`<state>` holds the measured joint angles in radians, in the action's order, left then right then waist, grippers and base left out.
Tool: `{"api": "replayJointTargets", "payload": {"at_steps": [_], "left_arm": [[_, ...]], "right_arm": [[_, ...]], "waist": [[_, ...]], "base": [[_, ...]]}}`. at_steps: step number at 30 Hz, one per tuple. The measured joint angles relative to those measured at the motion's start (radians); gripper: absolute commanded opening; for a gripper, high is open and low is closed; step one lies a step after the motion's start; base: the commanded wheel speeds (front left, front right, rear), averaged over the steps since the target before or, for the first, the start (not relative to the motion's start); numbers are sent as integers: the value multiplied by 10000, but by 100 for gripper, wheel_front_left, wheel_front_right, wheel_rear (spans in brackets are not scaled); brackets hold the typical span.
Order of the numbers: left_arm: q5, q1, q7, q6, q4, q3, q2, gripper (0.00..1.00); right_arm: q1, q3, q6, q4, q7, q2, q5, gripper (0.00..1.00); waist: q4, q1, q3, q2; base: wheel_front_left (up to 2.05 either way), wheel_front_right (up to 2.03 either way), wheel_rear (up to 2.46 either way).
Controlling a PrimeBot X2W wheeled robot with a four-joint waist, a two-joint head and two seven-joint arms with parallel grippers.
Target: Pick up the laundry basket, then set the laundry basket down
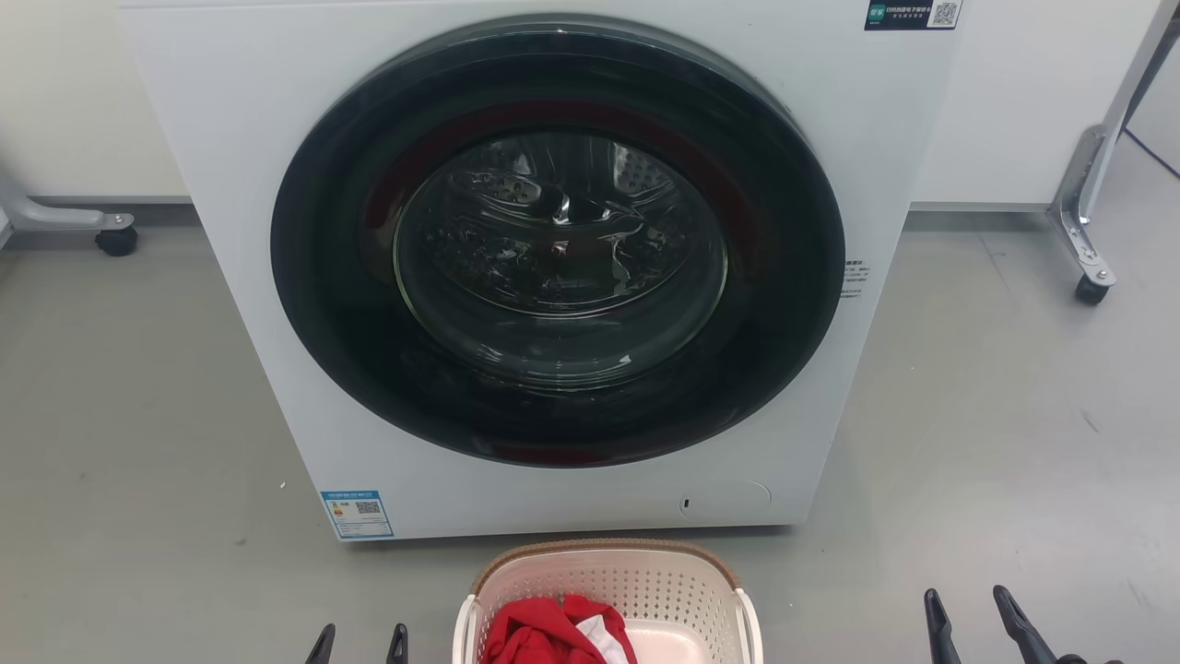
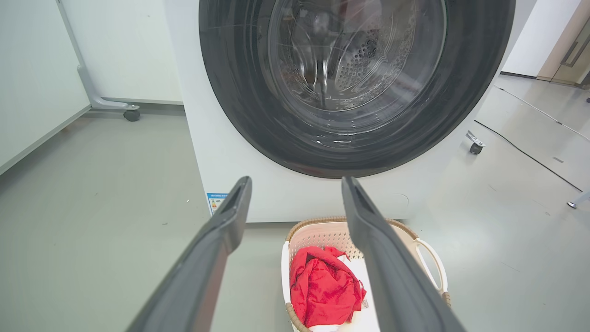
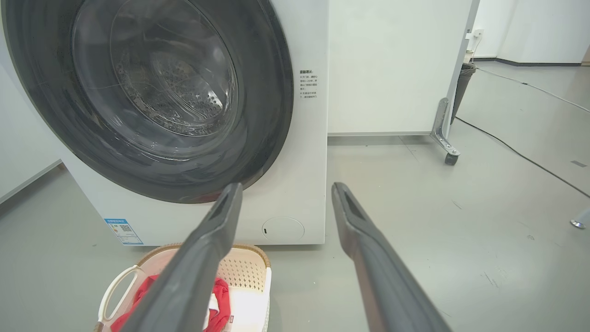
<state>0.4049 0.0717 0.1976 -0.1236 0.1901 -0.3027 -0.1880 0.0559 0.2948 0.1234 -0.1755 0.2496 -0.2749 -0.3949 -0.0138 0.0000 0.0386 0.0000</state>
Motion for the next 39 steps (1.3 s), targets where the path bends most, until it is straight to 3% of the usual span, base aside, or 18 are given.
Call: {"api": "replayJointTargets", "payload": {"at_steps": [19,20,27,39], "left_arm": [[-288,143,-328,-8,-230,130,61,100],[-286,147,-343,-6,-226,134,82,0],[-140,244,-410,94,56,217,188,0],[1507,179,-815,370,199,708,326,0]], "right_arm": [[149,-56,2,128,-2,40,15,100],[153,-44,0,105,-10,50,13,0],[322,-140,-94,-186,-119,288,-151,0],[136,-673,-370,-286,-614,527,-1745,0]], "waist": [[-44,0,-86,0],[-45,0,-92,0],[-37,0,-108,0],[-14,0,-148,0]], "base": [[0,0,0],[0,0,0],[0,0,0],[0,0,0]]}}
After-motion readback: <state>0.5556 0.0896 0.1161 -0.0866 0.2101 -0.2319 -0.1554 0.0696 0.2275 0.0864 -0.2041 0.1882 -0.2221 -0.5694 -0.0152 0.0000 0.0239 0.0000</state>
